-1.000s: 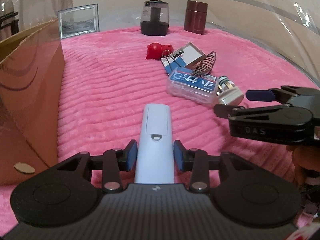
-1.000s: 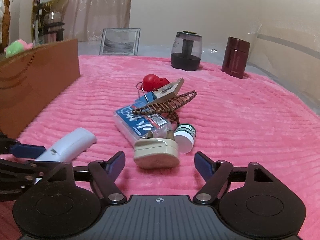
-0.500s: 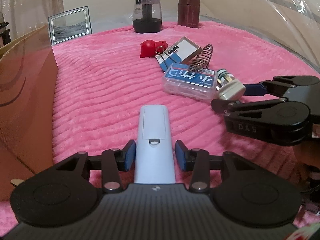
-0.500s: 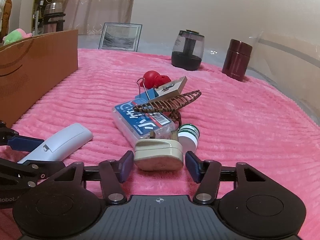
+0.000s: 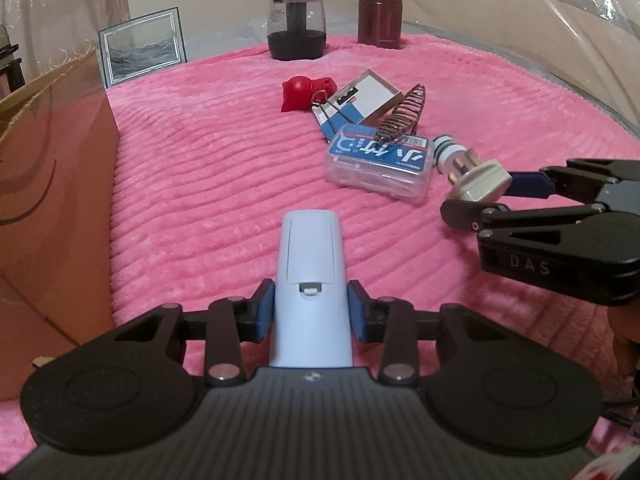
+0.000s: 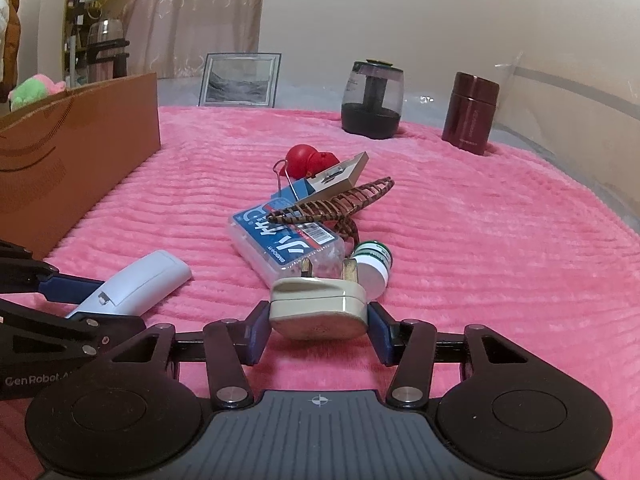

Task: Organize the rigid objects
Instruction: 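Lift both held items and carry them toward the cardboard box, then lower both tools into the box and open them, releasing device and plug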

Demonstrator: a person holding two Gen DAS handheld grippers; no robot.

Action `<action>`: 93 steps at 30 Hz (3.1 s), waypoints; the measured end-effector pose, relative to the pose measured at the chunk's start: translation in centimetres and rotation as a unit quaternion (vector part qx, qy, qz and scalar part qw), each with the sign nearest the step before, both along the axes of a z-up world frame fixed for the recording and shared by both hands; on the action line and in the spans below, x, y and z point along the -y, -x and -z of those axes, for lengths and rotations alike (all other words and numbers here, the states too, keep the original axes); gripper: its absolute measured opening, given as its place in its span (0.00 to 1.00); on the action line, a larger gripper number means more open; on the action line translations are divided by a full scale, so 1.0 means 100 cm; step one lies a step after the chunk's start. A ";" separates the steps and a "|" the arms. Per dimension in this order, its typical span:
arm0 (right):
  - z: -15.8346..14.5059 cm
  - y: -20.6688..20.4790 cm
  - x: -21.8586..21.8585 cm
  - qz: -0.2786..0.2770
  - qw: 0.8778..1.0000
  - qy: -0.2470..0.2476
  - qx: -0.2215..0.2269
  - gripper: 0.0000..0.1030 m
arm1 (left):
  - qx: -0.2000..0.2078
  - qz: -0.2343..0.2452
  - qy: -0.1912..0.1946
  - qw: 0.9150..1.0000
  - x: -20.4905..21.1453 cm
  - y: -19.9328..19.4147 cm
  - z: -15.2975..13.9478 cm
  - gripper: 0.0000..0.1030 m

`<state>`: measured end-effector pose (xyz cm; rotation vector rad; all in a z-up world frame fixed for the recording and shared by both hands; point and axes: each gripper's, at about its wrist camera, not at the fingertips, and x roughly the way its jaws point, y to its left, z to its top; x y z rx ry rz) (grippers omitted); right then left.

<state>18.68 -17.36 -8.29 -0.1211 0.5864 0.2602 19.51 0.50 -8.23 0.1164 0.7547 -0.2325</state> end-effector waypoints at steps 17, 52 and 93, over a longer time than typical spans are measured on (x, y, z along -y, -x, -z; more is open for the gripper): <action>-0.029 0.037 -0.001 -0.012 1.000 -0.012 0.008 0.46 | 0.026 -0.005 0.026 0.999 -0.009 0.034 -0.042 0.32; -0.180 -0.013 -0.165 -0.255 0.964 -0.052 0.054 0.46 | 0.075 -0.090 -0.001 0.993 -0.196 0.033 -0.191 0.32; -0.070 -0.188 -0.364 -0.422 0.859 0.286 -0.050 0.46 | -0.059 -0.086 -0.058 0.993 -0.282 -0.157 -0.092 0.32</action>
